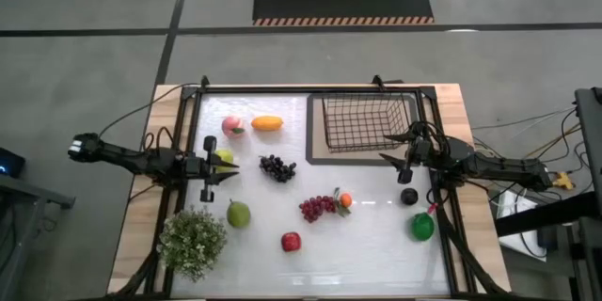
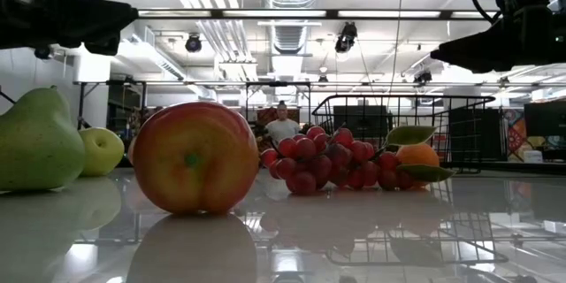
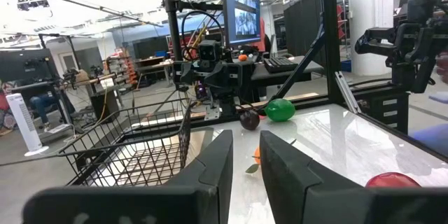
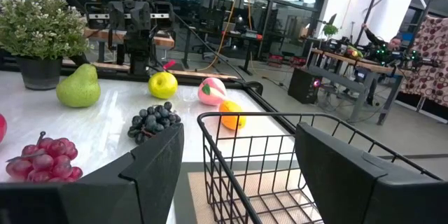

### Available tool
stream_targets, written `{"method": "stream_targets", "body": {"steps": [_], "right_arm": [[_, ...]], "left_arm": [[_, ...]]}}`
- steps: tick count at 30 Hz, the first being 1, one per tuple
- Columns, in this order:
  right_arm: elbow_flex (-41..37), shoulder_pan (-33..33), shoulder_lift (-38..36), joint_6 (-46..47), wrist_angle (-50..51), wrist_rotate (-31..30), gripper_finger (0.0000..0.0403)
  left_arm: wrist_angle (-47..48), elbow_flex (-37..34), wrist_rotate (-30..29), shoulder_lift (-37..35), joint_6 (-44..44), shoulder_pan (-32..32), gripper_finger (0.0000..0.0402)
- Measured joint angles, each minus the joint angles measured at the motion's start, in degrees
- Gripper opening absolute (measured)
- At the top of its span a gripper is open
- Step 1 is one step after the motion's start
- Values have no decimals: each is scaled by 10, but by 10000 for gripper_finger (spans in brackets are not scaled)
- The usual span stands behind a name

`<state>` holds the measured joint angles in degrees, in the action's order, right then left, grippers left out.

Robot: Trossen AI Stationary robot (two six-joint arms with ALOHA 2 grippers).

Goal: Build produce basket

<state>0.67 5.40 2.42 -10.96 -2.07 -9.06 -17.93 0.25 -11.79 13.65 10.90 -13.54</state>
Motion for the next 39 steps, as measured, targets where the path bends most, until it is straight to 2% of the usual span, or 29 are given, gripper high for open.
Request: {"method": "stream_targets", "body": {"steps": [4,10,12,17,20,23,28,33,39], "right_arm": [[0,0,0,-1,0,0,260],[0,0,0,-82,-1,0,260],[0,0,0,-21,-2,1,260],[0,0,0,207,-5,0,260],[0,0,0,275,-7,0,260],[0,0,0,288,-9,-1,260],[0,0,0,277,-11,-1,260],[0,0,0,276,-29,-1,260],[0,0,0,275,-43,-7,260]], "left_arm": [[0,0,0,0,0,0,56],[0,0,0,0,0,0,56],[0,0,0,0,0,0,56],[0,0,-1,0,0,0,56],[-10,0,-4,0,0,0,56],[-27,0,-4,0,-8,0,56],[-76,0,-4,0,-77,0,56],[-117,0,-4,0,-82,0,56],[-163,0,-5,0,-150,0,56]]}}
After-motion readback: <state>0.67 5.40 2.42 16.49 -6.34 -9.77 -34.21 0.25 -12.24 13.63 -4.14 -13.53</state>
